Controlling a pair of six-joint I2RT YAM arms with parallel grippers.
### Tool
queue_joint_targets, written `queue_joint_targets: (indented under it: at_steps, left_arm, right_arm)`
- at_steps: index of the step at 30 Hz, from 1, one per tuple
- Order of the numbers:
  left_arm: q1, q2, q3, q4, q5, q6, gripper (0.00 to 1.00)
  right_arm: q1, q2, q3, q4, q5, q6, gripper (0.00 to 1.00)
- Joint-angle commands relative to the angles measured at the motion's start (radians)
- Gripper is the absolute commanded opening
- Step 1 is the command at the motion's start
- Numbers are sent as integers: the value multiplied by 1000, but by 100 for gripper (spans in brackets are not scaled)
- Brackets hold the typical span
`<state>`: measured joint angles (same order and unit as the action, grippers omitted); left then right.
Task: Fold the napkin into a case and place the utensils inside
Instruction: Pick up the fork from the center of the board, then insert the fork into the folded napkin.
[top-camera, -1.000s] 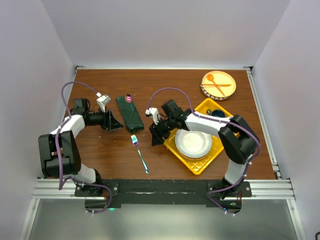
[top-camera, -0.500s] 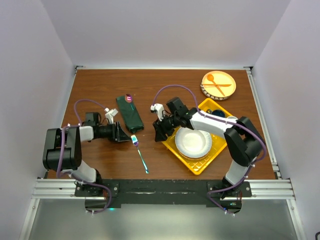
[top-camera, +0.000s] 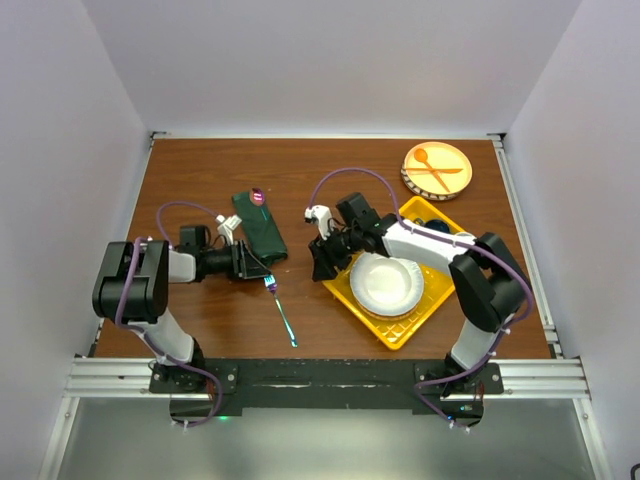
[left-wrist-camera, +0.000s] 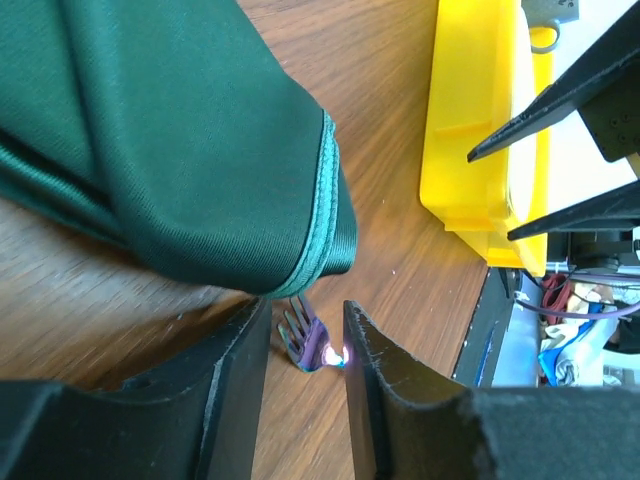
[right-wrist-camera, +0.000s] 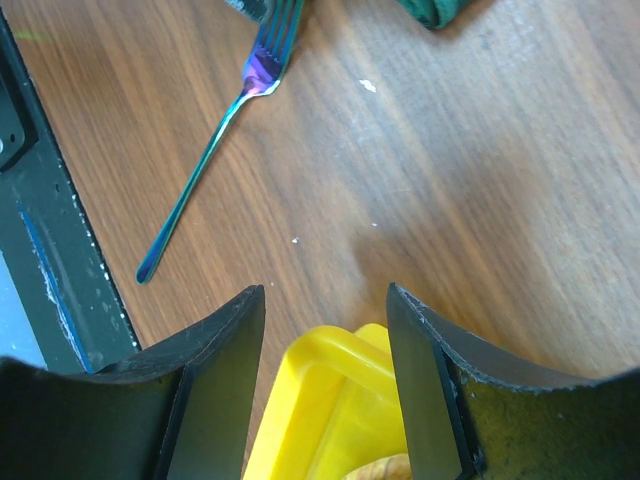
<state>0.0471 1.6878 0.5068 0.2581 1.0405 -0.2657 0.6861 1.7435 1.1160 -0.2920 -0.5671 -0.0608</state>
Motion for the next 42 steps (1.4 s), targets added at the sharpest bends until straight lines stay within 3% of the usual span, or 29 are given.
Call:
queue_joint_targets:
  at_steps: [1, 4, 8, 12, 14, 17, 20, 22, 26, 27, 32, 35, 38, 42]
  left_arm:
    - [-15, 52, 4, 12, -76, -9, 37]
    - [-23, 52, 9, 4, -79, -3, 28]
    - [-32, -5, 1, -2, -68, 19, 1]
    - [-38, -135, 25, -57, 12, 75, 0]
    - [-39, -192, 67, -192, 30, 149, 0]
    - [-29, -278, 259, -397, 65, 290, 0]
    - [63, -266, 456, -468, 128, 296, 0]
    - [118, -193, 574, -525, 167, 331, 0]
    - [190, 47, 1015, -794, 110, 526, 0]
    - [198, 128, 1065, -819, 105, 536, 0]
    - [234, 286, 1211, -677, 67, 402, 0]
    - [247, 401, 1262, -562, 75, 231, 0]
    - [249, 473, 1286, -388, 91, 84, 0]
    - [247, 542, 1308, -329, 112, -9, 0]
  right_arm:
    - [-17, -27, 13, -7, -10, -5, 56]
    - [-31, -27, 8, -12, -13, -14, 56]
    - [-46, -29, 10, -16, -20, -25, 56]
    - [-54, -29, 15, -22, -30, -34, 55]
    - [-53, -25, 25, -24, -40, -34, 56]
    - [-54, -15, 48, -26, -53, -39, 56]
    - [-56, 7, 79, -29, -66, -40, 56]
    - [-54, 20, 106, -32, -82, -43, 56]
    - [-53, 60, 159, -41, -128, -57, 59]
    - [-54, 79, 171, -38, -132, -62, 59]
    - [-37, 137, 254, -4, -113, -74, 59]
    - [-7, 172, 289, 31, -90, -71, 59]
    - [27, 215, 327, 45, -53, -89, 57]
    - [61, 252, 357, 62, -25, -138, 55]
